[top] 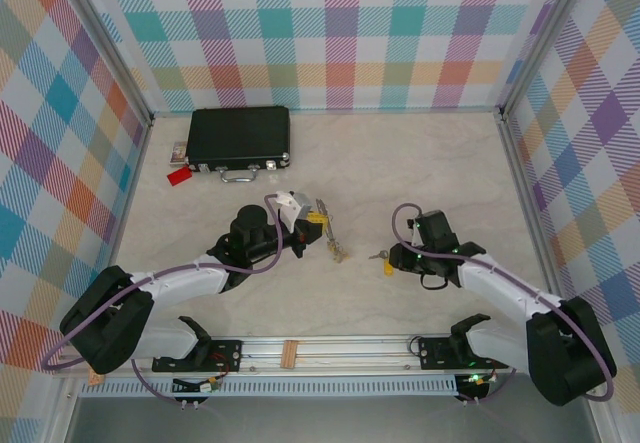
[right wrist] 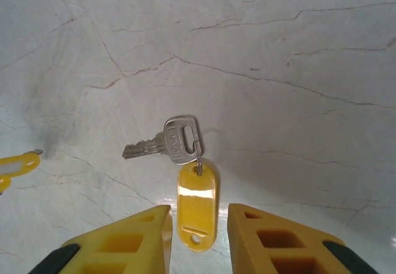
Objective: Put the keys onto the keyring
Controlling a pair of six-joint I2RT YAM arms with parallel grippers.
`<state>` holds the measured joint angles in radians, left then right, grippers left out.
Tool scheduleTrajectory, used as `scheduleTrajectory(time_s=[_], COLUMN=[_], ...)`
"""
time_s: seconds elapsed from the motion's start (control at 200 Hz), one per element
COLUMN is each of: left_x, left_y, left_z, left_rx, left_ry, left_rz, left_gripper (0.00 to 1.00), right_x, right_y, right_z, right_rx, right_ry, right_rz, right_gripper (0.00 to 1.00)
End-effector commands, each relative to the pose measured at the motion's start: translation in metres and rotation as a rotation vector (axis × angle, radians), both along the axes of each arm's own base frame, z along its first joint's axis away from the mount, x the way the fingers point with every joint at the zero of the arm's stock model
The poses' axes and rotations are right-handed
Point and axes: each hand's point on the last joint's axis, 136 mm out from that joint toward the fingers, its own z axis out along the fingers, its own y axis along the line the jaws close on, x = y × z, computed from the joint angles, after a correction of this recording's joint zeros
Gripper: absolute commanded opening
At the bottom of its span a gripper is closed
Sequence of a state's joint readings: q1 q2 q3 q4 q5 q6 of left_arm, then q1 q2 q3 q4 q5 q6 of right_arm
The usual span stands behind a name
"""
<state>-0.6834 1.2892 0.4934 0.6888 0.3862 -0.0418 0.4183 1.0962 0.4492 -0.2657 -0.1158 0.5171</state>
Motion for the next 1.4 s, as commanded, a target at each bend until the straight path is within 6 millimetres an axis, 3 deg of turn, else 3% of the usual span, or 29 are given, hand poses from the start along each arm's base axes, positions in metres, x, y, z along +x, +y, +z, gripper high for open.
scheduleTrajectory(time_s=[0.0, 0.3, 0.58, 0.955, 1.18, 1.395], left_x=[-0.008, -0.008, -0.009, -0.01, -0.011, -0.01], left_y=[-0.007, -0.008, -0.009, -0.01, -0.01, -0.01], left_z=[0.008, 0.009, 0.011, 0.01, 0.01, 0.01], left_rx=[-0.047, -0.053, -0.058, -0.056, -0.057, -0.058], left_ry=[-0.015, -0.011, -0.012, -0.008, -0.005, -0.007], left_rz=[-0.044, -0.048, -0.053, -0.06, -0.064, -0.065], left_gripper=[0.0, 0.0, 0.0, 0.0, 0.0, 0.0], right_x=[0.018, 0.022, 0.021, 0.023, 0.023, 0.025], right_y=[0.009, 0.006, 0.006, 0.012, 0.013, 0.012], right_z=[0.012, -0.001, -0.019, -0.024, -0.015, 0.011], right_rx=[0.073, 0.002, -0.024, -0.027, -0.024, -0.026], right_ry=[-0.128, -0.204, -0.147, -0.127, -0.151, -0.215], right_rz=[-0.03, -0.058, -0.054, -0.021, -0.003, 0.017], right_gripper=[0.29, 0.27, 0.26, 0.15, 0.0, 0.0])
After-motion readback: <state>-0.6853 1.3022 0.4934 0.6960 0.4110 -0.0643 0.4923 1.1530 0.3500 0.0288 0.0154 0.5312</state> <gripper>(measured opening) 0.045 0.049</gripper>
